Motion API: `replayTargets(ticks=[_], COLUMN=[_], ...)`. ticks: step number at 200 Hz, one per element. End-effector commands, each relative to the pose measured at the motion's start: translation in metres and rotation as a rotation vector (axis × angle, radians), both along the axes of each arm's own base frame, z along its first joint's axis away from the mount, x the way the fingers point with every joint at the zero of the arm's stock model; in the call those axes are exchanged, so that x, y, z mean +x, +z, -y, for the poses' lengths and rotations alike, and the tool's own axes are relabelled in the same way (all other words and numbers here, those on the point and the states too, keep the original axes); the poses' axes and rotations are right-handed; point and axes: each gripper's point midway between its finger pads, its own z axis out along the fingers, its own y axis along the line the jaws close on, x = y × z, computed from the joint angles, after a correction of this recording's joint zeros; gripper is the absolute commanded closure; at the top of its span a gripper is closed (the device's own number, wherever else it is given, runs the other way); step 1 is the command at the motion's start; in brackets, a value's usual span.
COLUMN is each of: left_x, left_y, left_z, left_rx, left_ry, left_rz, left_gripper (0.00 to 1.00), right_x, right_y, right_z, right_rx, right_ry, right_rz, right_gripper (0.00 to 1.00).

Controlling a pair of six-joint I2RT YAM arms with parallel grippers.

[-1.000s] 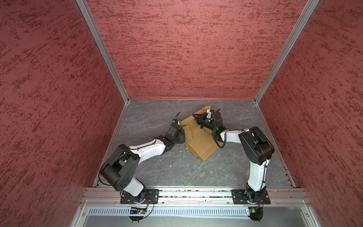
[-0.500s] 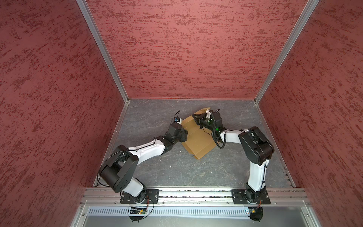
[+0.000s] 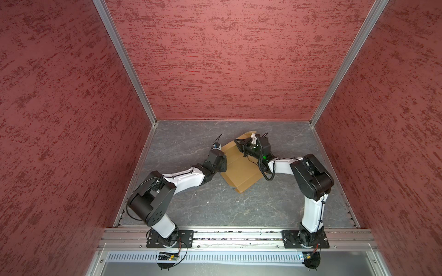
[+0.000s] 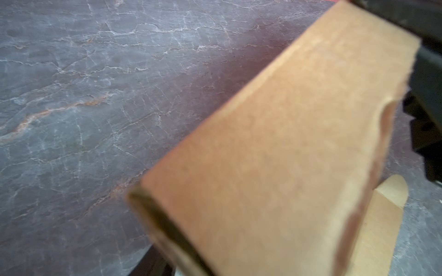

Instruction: Fold the paper box

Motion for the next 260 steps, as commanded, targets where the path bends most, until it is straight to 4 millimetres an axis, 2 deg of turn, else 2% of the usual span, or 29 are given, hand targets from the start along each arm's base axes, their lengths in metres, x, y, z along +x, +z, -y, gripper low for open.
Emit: replayTargets(ticks=[1,80,135,156,176,184,229,260], left_x=[0.015,0.030,0.031,0.031,0.031,0.031,0.032,0.033], left_y=[0.008,-0.003,-0.008,-0.007,-0.004,-0.002,0.005,0.009], left_z=[0.000,-0.006,-0.009,-0.008,-0.009,-0.009,-0.013,-0.014], left_rx=[0.025,0.161,0.210,0.211,0.219,0.223,0.264,0.275], left_ry=[0.038,0.142,0.166,0.154,0.146,0.141,0.136,0.125], left_rz=[0.033,0.042,0.048,0.055,0.065,0.070,0.093,0.099], left_gripper=[0.51,0.61,0.84,0.91,0.92,1.00,1.00,1.00], right_x=[-0.005,-0.006,-0.007,-0.008,-0.009,-0.009,-0.015,-0.032], right_y=[0.009,0.004,0.003,0.005,0.009,0.011,0.020,0.033], right_z=[-0.001,0.002,0.002,0.003,0.003,0.004,0.008,0.013], right_rx=[0.045,0.060,0.069,0.070,0.068,0.066,0.065,0.053], right_ry=[0.001,-0.010,-0.009,-0.011,-0.012,-0.014,-0.013,0.002], right_rz=[-0.006,-0.017,-0.020,-0.015,-0.006,-0.002,0.017,0.045], right_gripper=[0.95,0.95,0.94,0.90,0.84,0.82,0.66,0.51])
